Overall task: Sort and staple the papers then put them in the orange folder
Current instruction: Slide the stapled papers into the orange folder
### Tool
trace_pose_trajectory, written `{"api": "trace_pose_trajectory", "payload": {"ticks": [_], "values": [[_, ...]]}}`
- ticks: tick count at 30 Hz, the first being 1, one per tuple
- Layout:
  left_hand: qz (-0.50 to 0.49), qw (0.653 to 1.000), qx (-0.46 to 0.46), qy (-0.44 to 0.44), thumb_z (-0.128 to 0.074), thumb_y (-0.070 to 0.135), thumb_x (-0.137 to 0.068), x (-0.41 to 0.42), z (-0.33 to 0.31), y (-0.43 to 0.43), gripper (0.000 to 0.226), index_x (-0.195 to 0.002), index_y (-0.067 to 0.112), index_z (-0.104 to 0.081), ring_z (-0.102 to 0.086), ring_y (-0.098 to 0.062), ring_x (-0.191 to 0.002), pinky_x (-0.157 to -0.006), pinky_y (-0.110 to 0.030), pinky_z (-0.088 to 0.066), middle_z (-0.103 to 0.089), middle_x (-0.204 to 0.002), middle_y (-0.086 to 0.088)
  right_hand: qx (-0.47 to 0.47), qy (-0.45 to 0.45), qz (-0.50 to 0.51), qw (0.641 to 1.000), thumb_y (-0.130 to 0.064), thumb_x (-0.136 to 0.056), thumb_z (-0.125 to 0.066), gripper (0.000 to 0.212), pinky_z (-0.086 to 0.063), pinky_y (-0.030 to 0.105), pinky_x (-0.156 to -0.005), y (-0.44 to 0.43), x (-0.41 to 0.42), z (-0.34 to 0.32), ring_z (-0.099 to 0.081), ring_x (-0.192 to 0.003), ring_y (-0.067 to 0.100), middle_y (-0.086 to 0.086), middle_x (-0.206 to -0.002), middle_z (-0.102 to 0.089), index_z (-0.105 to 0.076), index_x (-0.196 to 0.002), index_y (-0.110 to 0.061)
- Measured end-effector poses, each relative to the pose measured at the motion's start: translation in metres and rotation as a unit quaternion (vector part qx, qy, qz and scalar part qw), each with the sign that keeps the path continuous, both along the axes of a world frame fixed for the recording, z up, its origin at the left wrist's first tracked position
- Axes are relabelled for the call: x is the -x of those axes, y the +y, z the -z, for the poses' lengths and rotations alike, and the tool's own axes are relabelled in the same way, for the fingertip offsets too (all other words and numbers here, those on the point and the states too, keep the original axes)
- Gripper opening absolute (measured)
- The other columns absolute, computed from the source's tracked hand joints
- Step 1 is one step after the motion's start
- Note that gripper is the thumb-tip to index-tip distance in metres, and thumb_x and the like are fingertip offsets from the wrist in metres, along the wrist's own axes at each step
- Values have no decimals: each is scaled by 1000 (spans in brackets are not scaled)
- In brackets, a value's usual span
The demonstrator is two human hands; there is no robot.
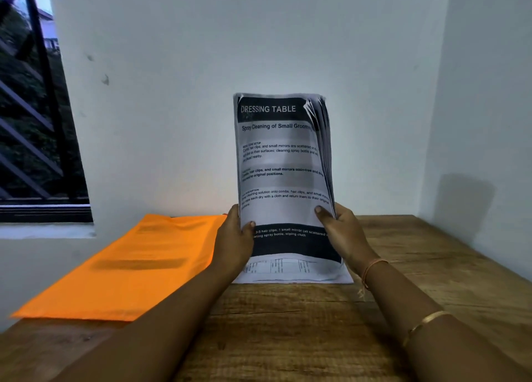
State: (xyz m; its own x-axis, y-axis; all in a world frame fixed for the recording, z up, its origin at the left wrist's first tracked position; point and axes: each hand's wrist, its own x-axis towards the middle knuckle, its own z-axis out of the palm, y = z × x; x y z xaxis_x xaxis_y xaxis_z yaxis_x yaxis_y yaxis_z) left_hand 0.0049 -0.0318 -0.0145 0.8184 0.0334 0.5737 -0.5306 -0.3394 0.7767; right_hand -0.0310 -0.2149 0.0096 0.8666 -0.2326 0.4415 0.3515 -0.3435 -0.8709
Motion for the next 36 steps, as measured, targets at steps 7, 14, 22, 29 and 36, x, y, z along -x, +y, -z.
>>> {"api": "trace_pose_trajectory", "payload": {"ticks": [7, 14, 22, 29, 36], "values": [[-13, 1000, -5, 1, -45, 3, -96, 0, -3, 1, 27, -122, 7, -45, -52, -15, -91, -67, -23, -41, -57, -106, -2, 12, -7, 3, 1000, -25, -98, -47, 12, -49, 48, -92, 3, 1, -3, -59, -100, 40, 21, -103, -66, -59, -95, -23], [-37, 993, -102, 50, -46, 4, -95, -7, 6, 5, 32, -126, 9, -50, -54, -25, -111, -76, -22, -36, -59, -124, -10, 38, 26, 7, 999, -19, -101, -41, 26, -42, 27, -88, -3, -1, 7, -56, -101, 19, 1, -106, -61, -58, -119, -11], [-48, 984, -162, 62, -44, 1, -93, -5, 7, 4, 25, -115, 7, -53, -55, -25, -102, -70, -24, -34, -61, -114, -12, 88, 56, 17, 994, -13, -101, -38, 26, -45, 40, -92, -3, -5, 10, -56, -107, 37, 24, -115, -61, -55, -114, 1], [-56, 980, -186, 42, -47, -1, -90, -5, 9, 2, 20, -110, 2, -52, -57, -30, -98, -76, -34, -45, -62, -106, -17, 96, 58, 25, 993, -11, -101, -36, 27, -44, 41, -93, -3, -5, 12, -54, -109, 39, 25, -117, -59, -52, -118, 2], [-46, 970, -231, 67, -48, 0, -91, 1, 9, -1, 21, -111, 4, -42, -57, -28, -92, -66, -27, -37, -59, -105, -16, 123, 94, -5, 988, -13, -101, -35, 27, -45, 37, -88, -1, -4, 13, -56, -110, 32, 16, -116, -61, -52, -121, -6]]}}
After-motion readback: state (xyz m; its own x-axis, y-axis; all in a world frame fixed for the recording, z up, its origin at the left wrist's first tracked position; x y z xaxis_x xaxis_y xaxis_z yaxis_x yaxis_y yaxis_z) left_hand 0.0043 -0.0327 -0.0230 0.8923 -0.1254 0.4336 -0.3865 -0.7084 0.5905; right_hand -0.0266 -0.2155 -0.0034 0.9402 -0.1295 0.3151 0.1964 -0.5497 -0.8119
